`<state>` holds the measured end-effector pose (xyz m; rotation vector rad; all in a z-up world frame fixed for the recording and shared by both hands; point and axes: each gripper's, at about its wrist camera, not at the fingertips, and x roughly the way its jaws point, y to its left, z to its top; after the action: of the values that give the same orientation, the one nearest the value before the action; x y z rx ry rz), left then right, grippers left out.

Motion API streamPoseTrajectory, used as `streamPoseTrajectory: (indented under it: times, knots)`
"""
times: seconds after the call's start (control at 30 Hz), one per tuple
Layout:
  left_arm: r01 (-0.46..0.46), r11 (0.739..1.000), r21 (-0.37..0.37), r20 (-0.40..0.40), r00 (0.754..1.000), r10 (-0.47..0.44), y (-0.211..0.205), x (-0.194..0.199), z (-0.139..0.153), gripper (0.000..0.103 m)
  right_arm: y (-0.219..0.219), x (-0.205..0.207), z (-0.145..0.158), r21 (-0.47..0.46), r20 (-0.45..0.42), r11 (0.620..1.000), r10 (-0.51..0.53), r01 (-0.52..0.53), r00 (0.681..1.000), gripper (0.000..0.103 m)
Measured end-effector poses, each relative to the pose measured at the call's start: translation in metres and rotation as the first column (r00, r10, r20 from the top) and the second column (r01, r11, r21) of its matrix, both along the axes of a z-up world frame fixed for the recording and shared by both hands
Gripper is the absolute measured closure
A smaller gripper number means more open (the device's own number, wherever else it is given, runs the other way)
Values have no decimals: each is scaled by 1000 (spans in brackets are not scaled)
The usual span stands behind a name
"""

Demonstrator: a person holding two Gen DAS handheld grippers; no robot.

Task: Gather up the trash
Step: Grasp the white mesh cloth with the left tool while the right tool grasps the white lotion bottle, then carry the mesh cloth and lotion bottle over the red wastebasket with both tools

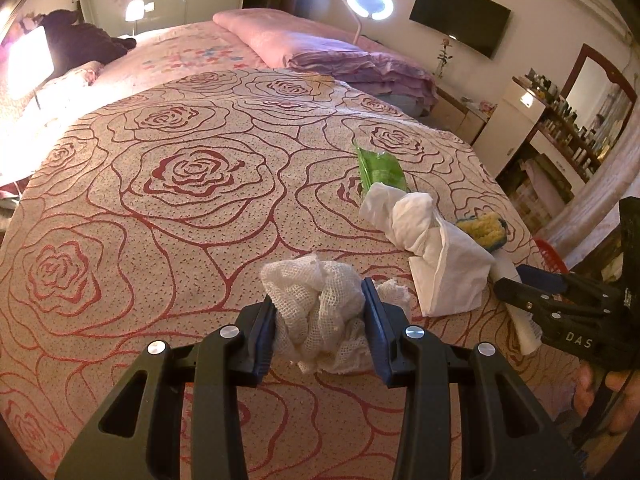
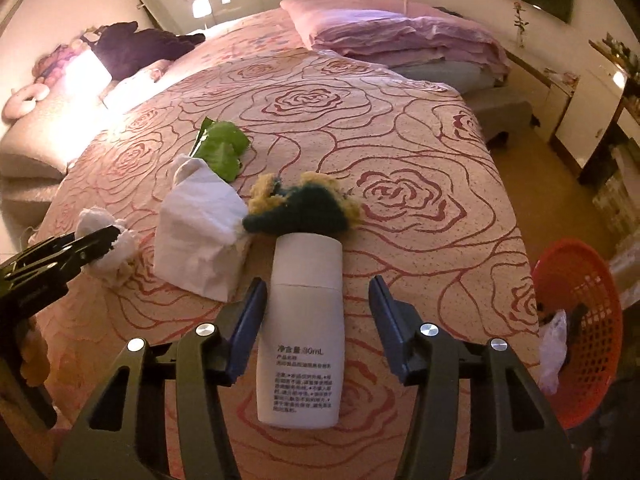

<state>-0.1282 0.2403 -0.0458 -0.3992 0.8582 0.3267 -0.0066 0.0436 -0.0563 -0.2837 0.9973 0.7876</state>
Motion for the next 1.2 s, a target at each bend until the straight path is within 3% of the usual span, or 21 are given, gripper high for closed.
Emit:
streamPoseTrajectory:
  times: [0.17, 0.3, 0.83, 1.2]
  knots:
    - [-2, 1000, 1, -3, 1000, 2, 1, 0, 0, 66, 12, -2, -5, -7, 13, 1000, 30, -30, 999, 51]
    - [-3, 1000, 8, -3, 1000, 3, 1, 0, 0, 66, 15, -3, -5, -20, 54, 999, 33, -32, 998, 64]
    - [16, 999, 42, 24, 1000, -17, -9, -1, 20, 66, -9, -5, 12, 62, 36, 998, 5, -7, 999, 66]
    - [104, 991, 79, 78, 991, -110, -42, 12, 49, 66, -35, 3, 25, 104, 52, 993, -56, 50, 997, 66]
